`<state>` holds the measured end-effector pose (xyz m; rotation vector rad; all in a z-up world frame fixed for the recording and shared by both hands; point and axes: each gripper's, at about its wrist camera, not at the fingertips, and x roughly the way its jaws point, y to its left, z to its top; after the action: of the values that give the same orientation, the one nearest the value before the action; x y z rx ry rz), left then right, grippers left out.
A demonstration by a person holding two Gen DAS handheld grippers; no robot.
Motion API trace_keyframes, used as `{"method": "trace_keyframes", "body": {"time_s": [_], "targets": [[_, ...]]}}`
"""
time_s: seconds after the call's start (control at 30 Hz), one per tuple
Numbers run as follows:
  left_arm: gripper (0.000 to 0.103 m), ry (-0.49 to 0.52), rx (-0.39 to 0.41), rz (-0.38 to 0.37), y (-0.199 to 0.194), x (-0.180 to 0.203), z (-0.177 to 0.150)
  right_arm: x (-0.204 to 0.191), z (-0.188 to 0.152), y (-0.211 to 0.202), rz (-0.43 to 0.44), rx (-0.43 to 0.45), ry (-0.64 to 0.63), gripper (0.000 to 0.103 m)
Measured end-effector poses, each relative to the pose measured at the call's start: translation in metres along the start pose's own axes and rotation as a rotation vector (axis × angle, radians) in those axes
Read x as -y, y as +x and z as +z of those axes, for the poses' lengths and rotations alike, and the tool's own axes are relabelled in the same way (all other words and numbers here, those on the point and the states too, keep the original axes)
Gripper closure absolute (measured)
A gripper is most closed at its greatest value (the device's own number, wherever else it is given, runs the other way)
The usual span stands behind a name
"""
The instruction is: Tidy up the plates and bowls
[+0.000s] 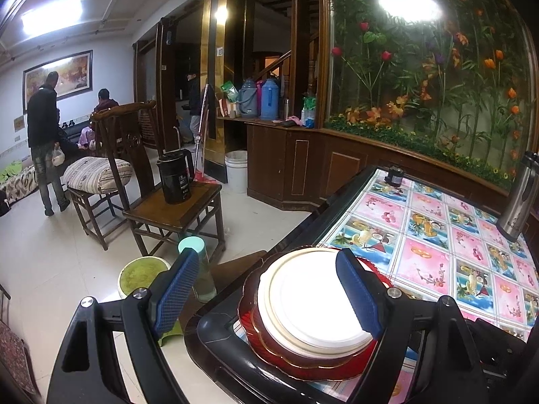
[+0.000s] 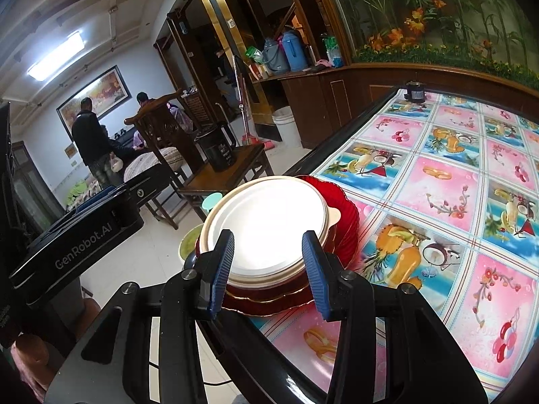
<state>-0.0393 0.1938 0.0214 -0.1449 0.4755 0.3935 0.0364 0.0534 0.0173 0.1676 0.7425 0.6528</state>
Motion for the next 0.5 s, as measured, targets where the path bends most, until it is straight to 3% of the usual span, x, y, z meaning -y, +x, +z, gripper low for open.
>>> {"method": "trace_keyframes", "body": {"time_s": [0.3,0.5], "targets": [[0.019,0.017,0.042,0.027,-0.0034,0.0007,0.0002,-0.0005,0.0013,0.0043,-0.001,-0.007,0.009,0.061],[0.019,0.009,0.019,0.015,0.0017,0.0001,-0.0002,0.0048,0.0019,0.0071,-0.002,-0.019,0.045,0.061]]}}
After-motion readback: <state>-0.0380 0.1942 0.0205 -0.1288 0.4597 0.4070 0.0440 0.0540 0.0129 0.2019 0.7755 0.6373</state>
